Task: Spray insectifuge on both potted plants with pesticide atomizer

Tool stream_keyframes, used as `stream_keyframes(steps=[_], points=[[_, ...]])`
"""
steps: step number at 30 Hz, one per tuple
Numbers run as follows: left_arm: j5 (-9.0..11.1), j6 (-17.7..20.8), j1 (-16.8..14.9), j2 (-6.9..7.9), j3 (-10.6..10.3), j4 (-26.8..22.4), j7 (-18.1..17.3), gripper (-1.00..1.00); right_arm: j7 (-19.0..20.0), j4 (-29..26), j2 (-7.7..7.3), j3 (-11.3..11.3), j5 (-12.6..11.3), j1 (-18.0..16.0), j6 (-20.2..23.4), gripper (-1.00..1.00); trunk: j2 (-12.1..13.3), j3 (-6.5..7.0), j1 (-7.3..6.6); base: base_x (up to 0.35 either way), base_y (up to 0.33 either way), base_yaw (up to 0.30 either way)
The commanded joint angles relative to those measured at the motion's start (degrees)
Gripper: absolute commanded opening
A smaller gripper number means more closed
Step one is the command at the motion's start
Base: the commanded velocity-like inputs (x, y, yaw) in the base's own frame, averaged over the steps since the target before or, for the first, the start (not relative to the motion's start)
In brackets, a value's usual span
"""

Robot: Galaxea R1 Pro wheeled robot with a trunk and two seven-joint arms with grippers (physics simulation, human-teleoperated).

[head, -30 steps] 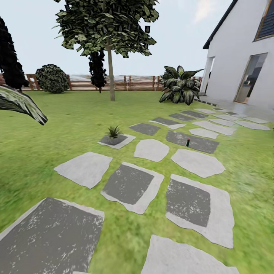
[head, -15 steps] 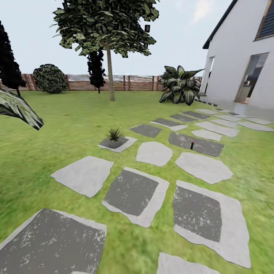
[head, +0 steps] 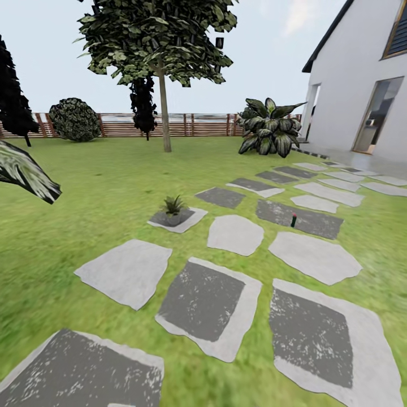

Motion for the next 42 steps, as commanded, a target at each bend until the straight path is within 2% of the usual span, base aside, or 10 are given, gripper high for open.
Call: stream_keyframes(steps=[1, 10, 25, 42], points=[[-0.49, -0.2, -0.03, 0.02, -0.03, 0.04, 0.03, 1.0, 0.02, 0.03, -0.02, 0.01, 0.04, -0.02, -0.17, 1.0, -0.02, -0.05, 0.02, 0.308, 0.15, 0.0], [-0.49, -0.2, -0.03, 0.0, -0.03, 0.04, 0.03, 1.0, 0.02, 0.02, 0.07, -0.16, -0.03, -0.03, -0.17, 1.0, -0.02, -0.05, 0.02, 0.308, 0.15, -0.045], [-0.5, -0.2, -0.03, -0.04, -0.03, 0.04, 0.03, 1.0, 0.02, 0.03, 0.07, -0.11, -0.03, -0.03, -0.17, 1.0, -0.02, -0.05, 0.02, 0.31, 0.146, -0.254], [-0.5, -0.2, -0.03, -0.02, -0.03, 0.04, 0.03, 1.0, 0.02, 0.03, 0.07, 0.0, -0.03, -0.03, -0.17, 1.0, -0.02, -0.05, 0.02, 0.335, 0.011, -0.263]])
